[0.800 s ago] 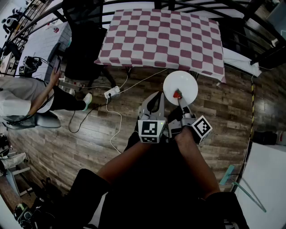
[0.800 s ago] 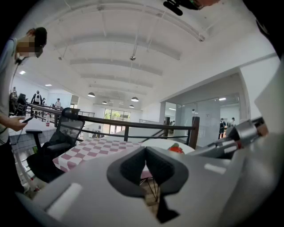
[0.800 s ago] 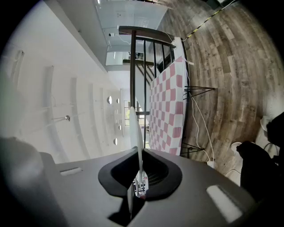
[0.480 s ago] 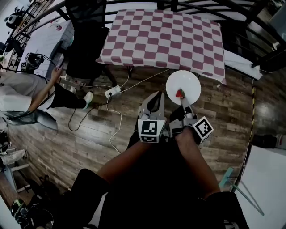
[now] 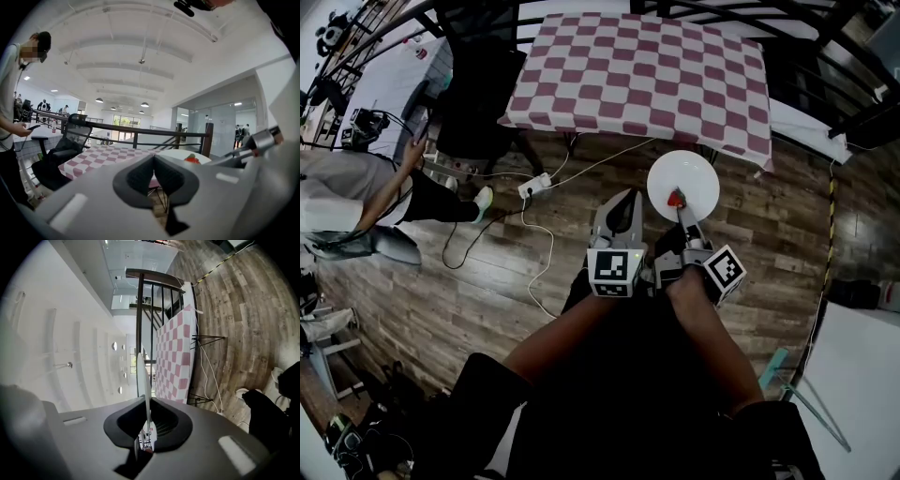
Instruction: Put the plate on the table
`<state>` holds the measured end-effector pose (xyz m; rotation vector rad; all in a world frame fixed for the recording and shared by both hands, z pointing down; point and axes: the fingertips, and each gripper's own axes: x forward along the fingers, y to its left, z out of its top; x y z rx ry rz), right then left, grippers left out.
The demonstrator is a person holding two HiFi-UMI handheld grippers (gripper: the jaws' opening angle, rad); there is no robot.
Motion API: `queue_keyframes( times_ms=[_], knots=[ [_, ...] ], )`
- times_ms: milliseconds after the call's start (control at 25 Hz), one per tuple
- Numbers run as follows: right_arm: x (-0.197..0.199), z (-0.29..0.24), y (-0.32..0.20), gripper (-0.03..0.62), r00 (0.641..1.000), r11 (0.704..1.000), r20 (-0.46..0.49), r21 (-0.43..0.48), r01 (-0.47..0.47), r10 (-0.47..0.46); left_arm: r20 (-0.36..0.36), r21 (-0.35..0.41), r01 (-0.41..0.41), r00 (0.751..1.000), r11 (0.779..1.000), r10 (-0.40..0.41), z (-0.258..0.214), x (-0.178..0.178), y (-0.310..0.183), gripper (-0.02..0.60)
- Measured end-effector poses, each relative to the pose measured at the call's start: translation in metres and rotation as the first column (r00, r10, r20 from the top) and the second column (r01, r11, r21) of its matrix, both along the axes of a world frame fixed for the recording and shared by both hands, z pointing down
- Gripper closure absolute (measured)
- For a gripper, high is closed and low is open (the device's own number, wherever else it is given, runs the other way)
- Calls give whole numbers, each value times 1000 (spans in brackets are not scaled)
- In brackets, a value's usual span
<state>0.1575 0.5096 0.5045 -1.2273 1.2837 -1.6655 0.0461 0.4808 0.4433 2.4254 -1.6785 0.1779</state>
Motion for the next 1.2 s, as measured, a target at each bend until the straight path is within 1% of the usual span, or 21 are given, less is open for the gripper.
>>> queue_keyframes(
  times_ms=[160,360,560,680,760,880,920,1040,1200],
  knots=[
    [4,3,-3,576,1000,1000,11,0,-12,12,-7,-6,-6,1000,1000,6,2,6,-5,572],
    [19,-10,-34,576,1000,1000,1,-8,-25,25,-14,3,-20,1000,1000,20,-13,24,-39,572],
    [26,-3,-45,576,999,999,-8,-4,-50,50,-38,5,-46,998,999,46,-7,32,-52,572],
    [34,-13,-78,576,999,999,-5,-17,-45,45,-32,-6,-40,999,999,40,-17,41,-89,572],
    [34,-14,-87,576,999,999,-7,-19,-43,43,-33,-2,-36,999,999,36,-18,41,-101,572],
    [29,-1,-76,576,998,998,-15,3,-56,56,-44,6,-57,997,998,57,-6,38,-90,572],
    [26,1,-76,576,998,998,-16,-2,-59,59,-48,4,-63,997,998,63,-4,36,-90,572],
    [18,4,-92,576,998,998,-16,-32,-59,59,-50,1,-69,996,998,69,-4,31,-105,572],
    [8,4,-119,576,998,998,-10,-33,-60,59,-56,-6,-67,996,998,67,-2,21,-131,572]
  ],
)
